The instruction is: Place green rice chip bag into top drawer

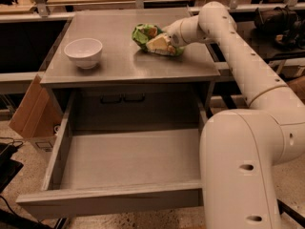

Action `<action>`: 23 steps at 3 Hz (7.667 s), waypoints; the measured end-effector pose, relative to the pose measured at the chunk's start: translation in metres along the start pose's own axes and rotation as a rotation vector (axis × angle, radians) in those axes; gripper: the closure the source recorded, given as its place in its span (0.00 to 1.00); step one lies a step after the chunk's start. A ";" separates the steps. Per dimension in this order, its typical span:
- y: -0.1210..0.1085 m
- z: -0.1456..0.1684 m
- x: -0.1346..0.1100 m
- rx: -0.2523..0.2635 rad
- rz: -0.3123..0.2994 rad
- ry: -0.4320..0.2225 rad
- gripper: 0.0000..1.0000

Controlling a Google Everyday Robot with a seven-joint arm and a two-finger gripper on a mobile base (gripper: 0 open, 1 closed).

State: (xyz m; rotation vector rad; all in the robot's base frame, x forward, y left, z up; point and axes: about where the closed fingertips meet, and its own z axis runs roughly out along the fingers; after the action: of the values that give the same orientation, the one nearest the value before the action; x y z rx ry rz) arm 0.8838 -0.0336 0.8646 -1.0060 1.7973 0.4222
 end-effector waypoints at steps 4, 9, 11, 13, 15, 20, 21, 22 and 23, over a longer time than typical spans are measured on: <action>0.003 0.005 -0.001 -0.009 0.002 0.003 1.00; 0.003 0.005 -0.001 -0.009 0.001 0.003 0.97; 0.003 0.005 -0.001 -0.009 0.001 0.003 0.52; 0.006 0.009 0.000 -0.014 0.002 0.004 0.05; 0.009 0.014 0.002 -0.022 0.003 0.007 0.17; 0.014 0.014 -0.001 -0.043 0.005 0.004 1.00; 0.014 0.013 -0.001 -0.043 0.005 0.004 1.00; 0.014 0.013 -0.002 -0.043 0.005 0.004 1.00; 0.014 0.013 -0.002 -0.043 0.005 0.004 1.00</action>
Offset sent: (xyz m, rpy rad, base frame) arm 0.0002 0.0024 -0.0023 0.0000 0.0031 0.0028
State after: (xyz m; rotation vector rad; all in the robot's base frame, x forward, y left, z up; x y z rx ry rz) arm 0.8811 -0.0158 0.8586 -1.0330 1.8015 0.4641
